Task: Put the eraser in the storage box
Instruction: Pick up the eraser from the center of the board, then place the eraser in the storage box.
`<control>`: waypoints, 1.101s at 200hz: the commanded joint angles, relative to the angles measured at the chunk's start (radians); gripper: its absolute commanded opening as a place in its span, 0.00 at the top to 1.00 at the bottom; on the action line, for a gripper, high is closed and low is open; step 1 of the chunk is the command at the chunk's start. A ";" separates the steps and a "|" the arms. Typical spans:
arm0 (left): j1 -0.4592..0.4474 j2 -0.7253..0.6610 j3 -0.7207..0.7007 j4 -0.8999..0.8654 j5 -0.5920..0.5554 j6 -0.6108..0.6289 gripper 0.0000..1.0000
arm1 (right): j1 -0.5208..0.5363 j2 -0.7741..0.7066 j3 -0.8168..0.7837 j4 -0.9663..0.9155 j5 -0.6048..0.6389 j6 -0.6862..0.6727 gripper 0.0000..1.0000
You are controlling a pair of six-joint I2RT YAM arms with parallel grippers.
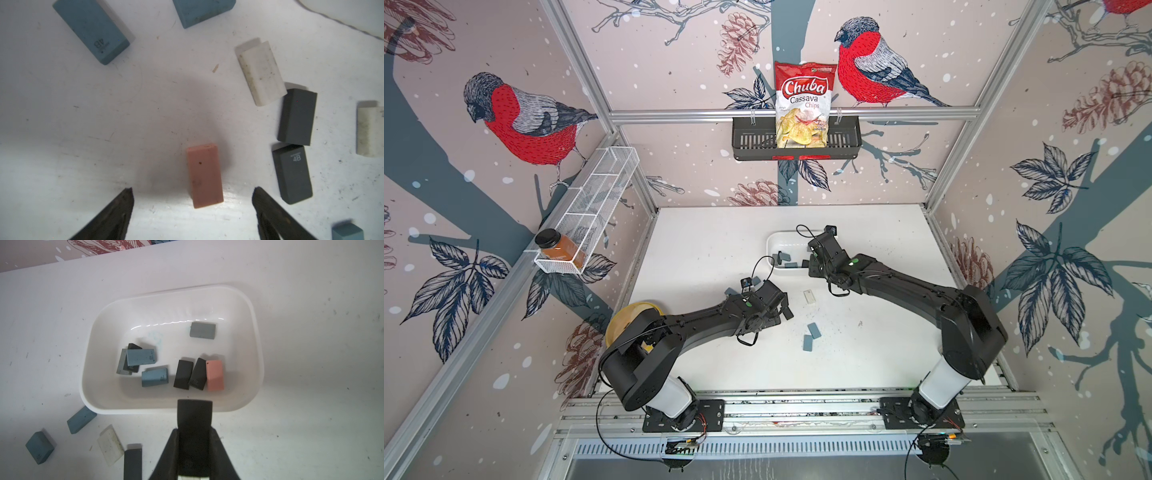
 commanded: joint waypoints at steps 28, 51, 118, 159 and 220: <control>-0.003 0.027 0.016 -0.017 -0.025 -0.051 0.13 | -0.063 0.108 0.113 -0.023 -0.100 -0.059 0.76; -0.003 0.040 0.029 -0.022 -0.030 -0.055 0.13 | -0.071 0.154 0.155 -0.033 -0.111 -0.069 0.75; -0.003 0.096 0.057 -0.028 -0.028 -0.065 0.18 | -0.082 0.241 0.200 -0.048 -0.115 -0.076 0.63; -0.003 0.115 0.061 -0.027 -0.032 -0.068 0.23 | -0.081 0.236 0.194 -0.050 -0.110 -0.082 0.46; -0.003 0.133 0.054 -0.015 -0.031 -0.065 0.35 | -0.052 0.140 0.138 -0.037 -0.052 -0.090 0.27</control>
